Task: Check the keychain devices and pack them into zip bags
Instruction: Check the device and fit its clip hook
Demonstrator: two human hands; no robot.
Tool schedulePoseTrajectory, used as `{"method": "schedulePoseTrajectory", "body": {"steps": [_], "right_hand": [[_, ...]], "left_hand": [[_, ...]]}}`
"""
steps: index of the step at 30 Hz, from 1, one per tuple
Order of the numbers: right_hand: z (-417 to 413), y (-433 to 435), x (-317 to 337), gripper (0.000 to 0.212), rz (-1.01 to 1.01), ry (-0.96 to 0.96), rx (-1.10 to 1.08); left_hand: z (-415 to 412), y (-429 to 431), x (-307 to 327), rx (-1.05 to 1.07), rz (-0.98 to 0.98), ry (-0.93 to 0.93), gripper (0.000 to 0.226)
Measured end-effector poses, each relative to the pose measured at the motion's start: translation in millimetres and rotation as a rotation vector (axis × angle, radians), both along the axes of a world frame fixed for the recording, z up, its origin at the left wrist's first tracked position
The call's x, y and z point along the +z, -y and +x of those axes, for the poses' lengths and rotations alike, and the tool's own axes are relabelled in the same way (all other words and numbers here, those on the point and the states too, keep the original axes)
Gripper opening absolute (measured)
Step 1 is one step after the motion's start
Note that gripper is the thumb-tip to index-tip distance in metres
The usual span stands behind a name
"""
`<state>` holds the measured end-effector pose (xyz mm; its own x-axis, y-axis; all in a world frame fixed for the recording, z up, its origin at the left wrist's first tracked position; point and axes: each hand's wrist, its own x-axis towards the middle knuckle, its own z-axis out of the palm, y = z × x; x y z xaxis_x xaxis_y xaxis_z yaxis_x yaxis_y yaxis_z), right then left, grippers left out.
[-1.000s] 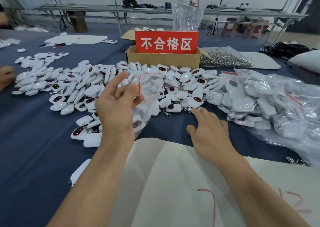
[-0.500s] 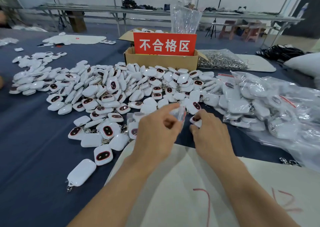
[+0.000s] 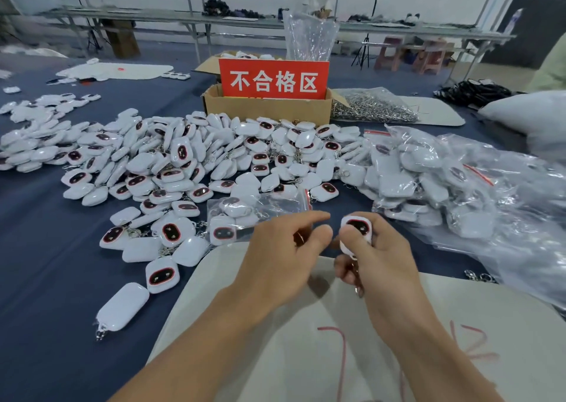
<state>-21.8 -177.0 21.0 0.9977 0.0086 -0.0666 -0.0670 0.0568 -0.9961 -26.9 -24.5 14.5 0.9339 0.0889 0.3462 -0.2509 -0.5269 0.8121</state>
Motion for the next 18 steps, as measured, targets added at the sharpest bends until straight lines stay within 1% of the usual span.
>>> {"method": "schedulePoseTrajectory", "body": {"steps": [3,6,8,12,15,18], "right_hand": [[5.0,-1.0,4.7,0.023,0.128,-0.117,0.127],[12.2,5.2,6.3,0.026,0.226,-0.194,0.22],[14.0,6.9,5.8,0.025,0.252,-0.212,0.22],[13.3,7.2,5.4,0.021,0.259,-0.196,0.213],[12.7,8.7,4.0,0.025,0.242,-0.158,0.264],[10.7,7.7,2.9,0.029,0.173,-0.125,0.333]], "left_hand": [[4.5,3.5,-2.9,-0.075,-0.082,-0.108,0.024],[9.3,3.1,-5.1,-0.07,-0.145,-0.187,0.028],[10.7,3.8,-5.6,-0.074,-0.217,-0.222,0.032],[11.1,5.8,-4.5,-0.105,-0.354,-0.228,0.038],[10.7,3.5,-4.0,-0.12,-0.375,-0.194,0.035],[11.5,1.7,-0.3,-0.132,-0.436,-0.174,0.027]]}}
